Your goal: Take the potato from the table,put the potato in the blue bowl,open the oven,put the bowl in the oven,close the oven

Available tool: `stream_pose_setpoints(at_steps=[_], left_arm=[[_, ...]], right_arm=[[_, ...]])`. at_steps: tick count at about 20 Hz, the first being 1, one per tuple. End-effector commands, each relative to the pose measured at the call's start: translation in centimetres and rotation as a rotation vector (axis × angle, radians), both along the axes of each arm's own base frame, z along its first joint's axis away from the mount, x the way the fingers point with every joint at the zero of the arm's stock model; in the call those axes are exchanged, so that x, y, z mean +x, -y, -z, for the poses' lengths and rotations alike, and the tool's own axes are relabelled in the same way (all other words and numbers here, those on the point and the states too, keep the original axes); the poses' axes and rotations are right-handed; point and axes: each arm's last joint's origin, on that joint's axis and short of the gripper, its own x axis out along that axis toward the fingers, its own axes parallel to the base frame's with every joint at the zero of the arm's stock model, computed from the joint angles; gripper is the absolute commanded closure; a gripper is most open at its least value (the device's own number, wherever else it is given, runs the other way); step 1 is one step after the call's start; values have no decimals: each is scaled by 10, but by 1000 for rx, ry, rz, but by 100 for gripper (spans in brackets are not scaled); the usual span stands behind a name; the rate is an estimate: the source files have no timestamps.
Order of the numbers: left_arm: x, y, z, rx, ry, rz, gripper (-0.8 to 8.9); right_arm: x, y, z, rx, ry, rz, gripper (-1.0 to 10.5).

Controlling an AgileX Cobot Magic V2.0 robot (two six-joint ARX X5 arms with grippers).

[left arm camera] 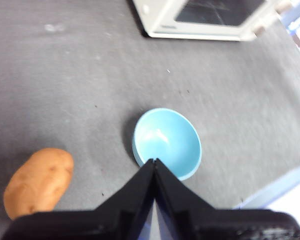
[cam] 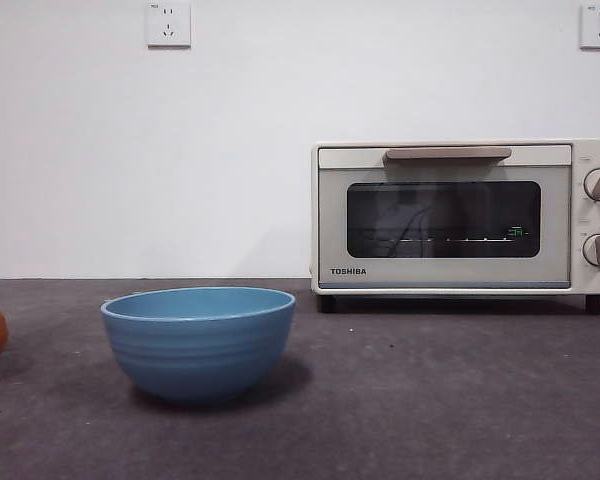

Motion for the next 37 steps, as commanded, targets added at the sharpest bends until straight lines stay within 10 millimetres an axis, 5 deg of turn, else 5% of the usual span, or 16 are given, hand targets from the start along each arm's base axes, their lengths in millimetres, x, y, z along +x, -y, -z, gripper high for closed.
stream_pose_setpoints(at_steps=[1, 9, 22, 28, 37], left_arm=[[-5, 2, 2, 33, 3, 63, 818], [-33, 7, 7, 68, -73, 164, 818], [-64, 6, 7, 10, -82, 174, 818], [-64, -1, 9, 215, -78, -6, 818], [-64, -2, 10, 301, -63, -26, 818]], right_arm=[[11, -28, 4, -9, -13, -148, 944], [39, -153, 31, -163, -3, -673, 940], [58, -318, 37, -343, 230, -1036, 946], [63, -348, 64, -347, 332, -1184, 946], [65, -378, 102, -362, 547, -1412, 947]])
